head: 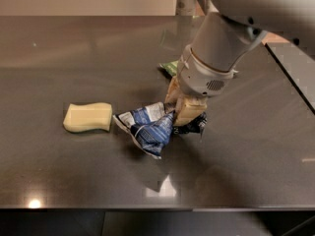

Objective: Move blue chip bag near sponge

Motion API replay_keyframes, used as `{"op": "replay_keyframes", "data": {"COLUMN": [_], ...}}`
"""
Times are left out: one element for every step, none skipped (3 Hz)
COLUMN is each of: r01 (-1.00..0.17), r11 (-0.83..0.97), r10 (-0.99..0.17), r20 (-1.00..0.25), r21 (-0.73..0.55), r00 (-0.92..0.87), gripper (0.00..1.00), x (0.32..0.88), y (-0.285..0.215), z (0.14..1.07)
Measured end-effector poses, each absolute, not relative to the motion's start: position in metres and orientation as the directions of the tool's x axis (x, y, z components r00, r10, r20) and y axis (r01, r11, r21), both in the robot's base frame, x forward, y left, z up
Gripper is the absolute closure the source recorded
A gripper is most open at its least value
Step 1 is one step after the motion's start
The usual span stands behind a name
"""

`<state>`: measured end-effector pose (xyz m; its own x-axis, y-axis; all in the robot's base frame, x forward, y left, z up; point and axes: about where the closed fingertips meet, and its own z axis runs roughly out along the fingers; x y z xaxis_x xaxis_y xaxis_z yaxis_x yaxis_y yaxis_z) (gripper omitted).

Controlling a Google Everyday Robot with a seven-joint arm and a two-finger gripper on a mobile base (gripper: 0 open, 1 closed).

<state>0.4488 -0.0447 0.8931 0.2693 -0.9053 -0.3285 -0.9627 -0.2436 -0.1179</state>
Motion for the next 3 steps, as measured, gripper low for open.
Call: {"op": "replay_keyframes", "data": {"r01": [-0.962, -0.966, -0.971], "r11": [-0.244, -0.230, -0.211], "r10": [-0.896, -0.888, -0.881], "r20": [-0.352, -0.379, -0.407], "r21": [-0.120, -0.120, -0.115], "r00": [0.271, 0.259, 0.240], "gripper": [1.00, 0.82, 0.60], "x": [0.456, 0.465, 0.475], "y": [-0.019, 0.007, 0.022], "z": [0.893, 0.892, 0.893]}}
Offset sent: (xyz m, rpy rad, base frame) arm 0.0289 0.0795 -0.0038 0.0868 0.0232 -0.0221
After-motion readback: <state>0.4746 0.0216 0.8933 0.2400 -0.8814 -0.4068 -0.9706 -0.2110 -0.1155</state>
